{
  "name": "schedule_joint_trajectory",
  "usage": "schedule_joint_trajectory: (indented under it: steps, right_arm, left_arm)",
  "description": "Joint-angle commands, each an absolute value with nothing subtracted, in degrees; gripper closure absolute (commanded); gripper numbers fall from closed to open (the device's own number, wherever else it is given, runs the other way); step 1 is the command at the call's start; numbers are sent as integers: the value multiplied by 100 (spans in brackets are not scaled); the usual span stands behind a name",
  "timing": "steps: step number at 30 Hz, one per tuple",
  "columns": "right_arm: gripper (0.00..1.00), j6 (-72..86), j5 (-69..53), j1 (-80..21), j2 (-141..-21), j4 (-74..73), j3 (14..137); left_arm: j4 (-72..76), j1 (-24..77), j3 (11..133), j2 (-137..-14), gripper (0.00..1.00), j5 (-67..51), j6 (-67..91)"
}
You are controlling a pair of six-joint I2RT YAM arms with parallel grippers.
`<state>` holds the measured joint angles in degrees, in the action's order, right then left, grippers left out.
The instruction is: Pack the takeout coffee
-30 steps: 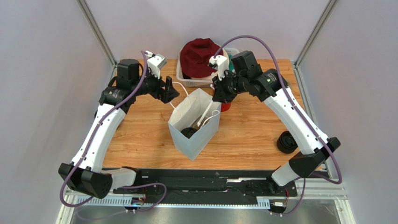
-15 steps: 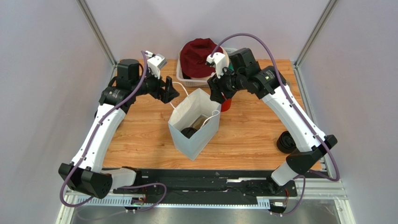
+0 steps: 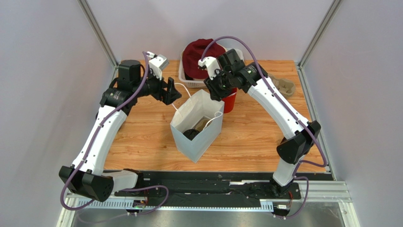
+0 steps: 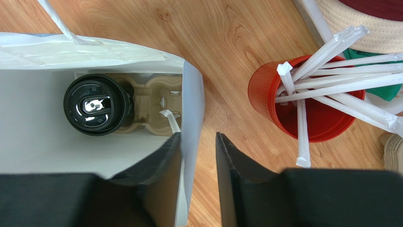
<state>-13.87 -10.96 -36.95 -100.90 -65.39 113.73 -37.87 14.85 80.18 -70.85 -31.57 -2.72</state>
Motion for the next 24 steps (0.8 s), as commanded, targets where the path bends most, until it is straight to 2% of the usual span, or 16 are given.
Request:
schedule_joint_trajectory:
  steps: [1,5,10,24]
  right_arm:
    - [73,-1433,-923,-3718,-10055,-6372,11479]
    - [89,-1170,-923,-3718,-9958,-6346,11365]
    - [100,-906,-634,-3718,-9721,-6319,11110]
    - [100,-317,-202,-3718,-8772,-6240,10345]
  left_arm:
    - [-3621,1468,7998,-6917,4,-3305,-360]
    - [-3621,1468,8042,-6952,6,-3313,-387]
    - [-3639,1547,8209,-7250,10,-3200,-580]
    - [-3850,2249,9527,-8428,29,-2707,-967]
